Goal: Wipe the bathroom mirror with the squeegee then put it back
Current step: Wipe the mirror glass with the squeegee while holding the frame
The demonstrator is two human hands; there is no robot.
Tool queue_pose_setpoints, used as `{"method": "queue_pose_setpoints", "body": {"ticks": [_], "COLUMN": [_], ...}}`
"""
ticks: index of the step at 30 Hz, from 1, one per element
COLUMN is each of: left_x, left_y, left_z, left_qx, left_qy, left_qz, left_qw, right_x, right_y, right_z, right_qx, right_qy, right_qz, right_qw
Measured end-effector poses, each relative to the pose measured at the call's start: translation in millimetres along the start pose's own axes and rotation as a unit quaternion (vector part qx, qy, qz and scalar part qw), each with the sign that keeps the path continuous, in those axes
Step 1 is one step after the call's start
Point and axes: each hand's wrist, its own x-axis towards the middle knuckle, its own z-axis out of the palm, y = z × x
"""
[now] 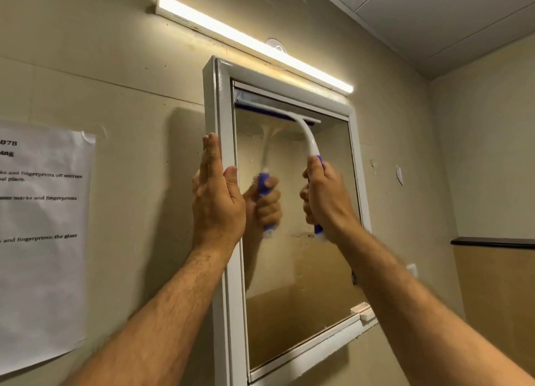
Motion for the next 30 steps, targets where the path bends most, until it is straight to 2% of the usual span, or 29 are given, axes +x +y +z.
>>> {"method": "queue_pose_setpoints", "body": {"ticks": [4, 10, 18, 23, 28, 30], "left_x": [0, 0, -1, -3, -3, -4], "left_y": [-1, -3, -5, -4, -3, -3], "left_z": [0, 2, 3, 4, 4, 4], "left_qx": [0.001, -0.003, 0.005, 0.003, 0.002, 0.000], "left_qy": [0.001, 0.003, 0.006, 0.008, 0.017, 0.018], "left_qz": [0.005, 0.005, 0.006, 0.004, 0.000, -0.001], "left_qw": [1.000, 1.000, 1.000, 1.000, 1.000, 1.000], "right_x": [25, -8, 24, -11, -70, -52], "right_y": [-1, 30, -3, 6, -20, -15], "right_z": [6, 0, 6, 3, 14, 4], "right_qx": [-0.004, -0.010, 0.001, -0.027, 0.031, 0.027], "right_qy": [-0.005, -0.014, -0.015, -0.012, -0.094, -0.074], "right_qz": [0.002, 0.013, 0.004, 0.025, 0.054, 0.048], "right_qw": [1.000, 1.000, 1.000, 0.999, 0.994, 0.996]}}
